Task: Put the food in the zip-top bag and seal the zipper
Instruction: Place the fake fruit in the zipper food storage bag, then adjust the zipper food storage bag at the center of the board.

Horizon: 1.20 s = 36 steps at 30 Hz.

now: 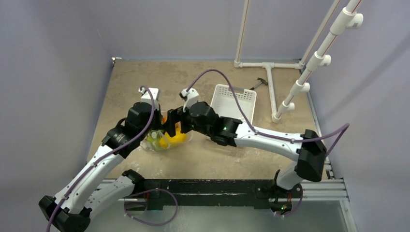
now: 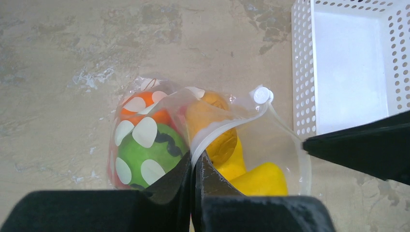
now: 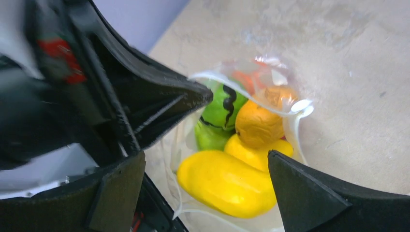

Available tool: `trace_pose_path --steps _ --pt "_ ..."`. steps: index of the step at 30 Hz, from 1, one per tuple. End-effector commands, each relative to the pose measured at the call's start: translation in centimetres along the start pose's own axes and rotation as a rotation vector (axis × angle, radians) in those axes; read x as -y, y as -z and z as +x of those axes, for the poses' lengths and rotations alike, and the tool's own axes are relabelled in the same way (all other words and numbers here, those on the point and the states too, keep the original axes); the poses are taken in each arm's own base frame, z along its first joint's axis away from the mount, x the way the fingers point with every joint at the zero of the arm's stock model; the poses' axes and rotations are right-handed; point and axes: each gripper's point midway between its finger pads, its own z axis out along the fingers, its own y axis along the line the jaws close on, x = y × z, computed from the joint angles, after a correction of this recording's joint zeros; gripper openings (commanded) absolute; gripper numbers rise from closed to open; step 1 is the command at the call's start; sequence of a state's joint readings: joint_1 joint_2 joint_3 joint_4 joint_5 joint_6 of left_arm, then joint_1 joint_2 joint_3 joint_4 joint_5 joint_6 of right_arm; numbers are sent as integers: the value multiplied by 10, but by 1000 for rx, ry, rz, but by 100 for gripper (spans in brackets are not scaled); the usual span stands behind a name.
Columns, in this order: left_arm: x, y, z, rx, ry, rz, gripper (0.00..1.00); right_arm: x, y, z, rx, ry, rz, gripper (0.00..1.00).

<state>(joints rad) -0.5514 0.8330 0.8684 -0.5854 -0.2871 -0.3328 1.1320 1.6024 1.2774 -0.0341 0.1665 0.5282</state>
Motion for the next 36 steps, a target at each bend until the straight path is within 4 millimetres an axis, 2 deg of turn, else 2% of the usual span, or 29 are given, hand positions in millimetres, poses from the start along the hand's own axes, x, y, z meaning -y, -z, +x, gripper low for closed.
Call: trace_pose_path --steps 1,6,13,22,24,36 --pt "5 -1 -5 23 11 22 0 -3 27 -29 102 -85 12 98" --pt "6 -2 -5 21 11 21 0 12 39 -19 82 -169 82 95" --pt "6 -2 -5 19 12 20 0 33 50 -1 51 -280 184 86" --pt "6 -3 -4 14 10 19 0 72 49 43 -12 -428 374 66" --pt "5 -4 -4 13 10 18 0 75 46 49 -21 -454 374 61" --pt "5 -3 -4 13 10 14 0 74 22 68 -44 -519 342 49"
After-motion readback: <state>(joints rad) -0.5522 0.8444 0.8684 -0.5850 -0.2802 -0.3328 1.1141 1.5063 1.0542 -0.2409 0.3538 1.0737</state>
